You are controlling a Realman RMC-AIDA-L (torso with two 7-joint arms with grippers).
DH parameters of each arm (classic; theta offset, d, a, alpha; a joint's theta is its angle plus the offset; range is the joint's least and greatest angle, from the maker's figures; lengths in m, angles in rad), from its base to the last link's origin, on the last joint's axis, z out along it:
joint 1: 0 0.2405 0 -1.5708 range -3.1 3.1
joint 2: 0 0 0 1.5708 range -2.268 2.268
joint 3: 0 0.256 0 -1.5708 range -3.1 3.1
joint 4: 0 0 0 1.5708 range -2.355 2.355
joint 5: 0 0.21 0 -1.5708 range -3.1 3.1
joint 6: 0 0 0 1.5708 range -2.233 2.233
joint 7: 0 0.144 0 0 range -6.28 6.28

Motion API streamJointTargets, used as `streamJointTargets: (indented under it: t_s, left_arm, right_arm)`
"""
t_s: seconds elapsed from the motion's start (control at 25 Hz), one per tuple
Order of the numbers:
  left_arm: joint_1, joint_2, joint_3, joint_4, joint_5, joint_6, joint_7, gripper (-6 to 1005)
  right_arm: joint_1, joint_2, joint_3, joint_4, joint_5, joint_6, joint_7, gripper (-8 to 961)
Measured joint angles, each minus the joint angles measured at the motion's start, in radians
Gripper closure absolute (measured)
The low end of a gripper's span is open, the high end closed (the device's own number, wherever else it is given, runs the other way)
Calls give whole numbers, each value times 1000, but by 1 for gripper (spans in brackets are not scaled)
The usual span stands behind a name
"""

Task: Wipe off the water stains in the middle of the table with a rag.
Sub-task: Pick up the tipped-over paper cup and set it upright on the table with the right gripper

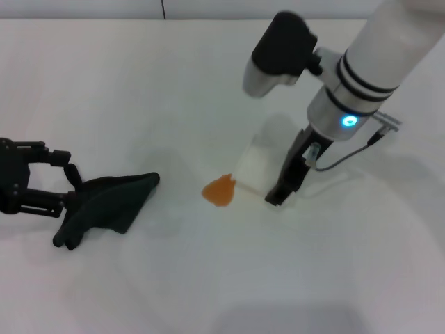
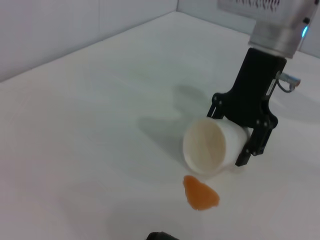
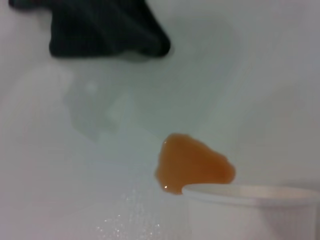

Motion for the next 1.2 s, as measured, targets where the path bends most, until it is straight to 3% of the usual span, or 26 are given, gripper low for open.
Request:
streamJointTargets:
  t_s: [0.16,0.32,0.56,0.84,1.08,1.2]
  left_arm:
    - [14,0,-2,2,0,0,-2,118]
    - [15,0,-13,2,0,0,-1,118]
    - [10,0,-14,2,-5,-11,0,118]
    - [7,-6,-16,2,-10,-21,0,118]
    - [6,-15,-16,2,-12,-37,-1,117]
    - [6,-18,-15,2,-12,-38,1,117]
  right_arm:
    - [-129,-14,89,-182,-10,-17,-27,285]
    - [-303,-11,275,-378,2,-60,-139,317]
    - [-472,-8,461,-427,170,-24,-369,341]
    - [-609,-8,491,-224,609,113,-846,342]
    - [-618,-6,485,134,1057,106,-1341,344]
    - [-605,-3,483,266,1171,82,-1525,346]
